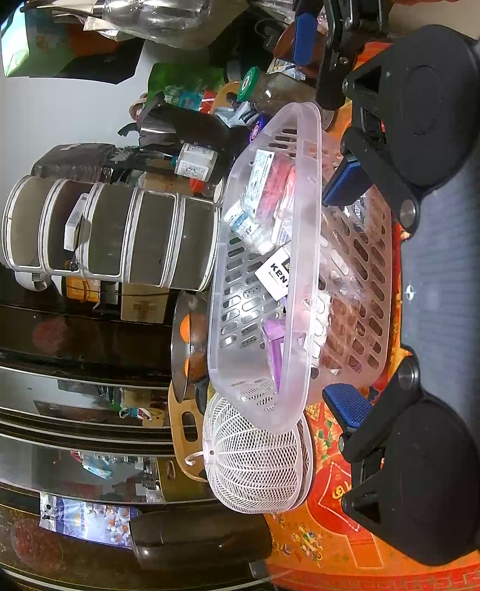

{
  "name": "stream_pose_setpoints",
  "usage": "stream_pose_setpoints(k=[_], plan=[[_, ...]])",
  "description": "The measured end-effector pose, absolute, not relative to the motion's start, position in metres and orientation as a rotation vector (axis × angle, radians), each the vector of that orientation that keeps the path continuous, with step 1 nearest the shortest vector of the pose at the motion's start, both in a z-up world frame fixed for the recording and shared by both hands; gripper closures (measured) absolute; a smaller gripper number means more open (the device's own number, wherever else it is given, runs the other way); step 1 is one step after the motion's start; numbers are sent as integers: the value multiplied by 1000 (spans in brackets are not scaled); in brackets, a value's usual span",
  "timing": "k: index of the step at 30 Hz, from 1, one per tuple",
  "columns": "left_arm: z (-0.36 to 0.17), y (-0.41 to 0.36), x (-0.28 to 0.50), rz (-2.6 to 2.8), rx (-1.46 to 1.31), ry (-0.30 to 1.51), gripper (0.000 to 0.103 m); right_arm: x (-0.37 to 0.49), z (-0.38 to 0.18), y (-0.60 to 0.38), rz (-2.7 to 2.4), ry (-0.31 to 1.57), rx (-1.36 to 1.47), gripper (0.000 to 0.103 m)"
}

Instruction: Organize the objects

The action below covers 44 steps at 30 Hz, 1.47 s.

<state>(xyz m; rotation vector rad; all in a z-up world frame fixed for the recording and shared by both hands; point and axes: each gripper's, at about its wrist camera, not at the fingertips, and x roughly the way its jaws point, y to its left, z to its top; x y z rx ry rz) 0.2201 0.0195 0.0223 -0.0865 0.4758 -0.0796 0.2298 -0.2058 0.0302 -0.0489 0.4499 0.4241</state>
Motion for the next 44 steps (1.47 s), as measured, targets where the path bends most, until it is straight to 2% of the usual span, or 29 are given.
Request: stream_pose_setpoints(k=[44], plan=[[22,18,216,-75,-86,455,0,230,28,-205,442,450,-46,0]])
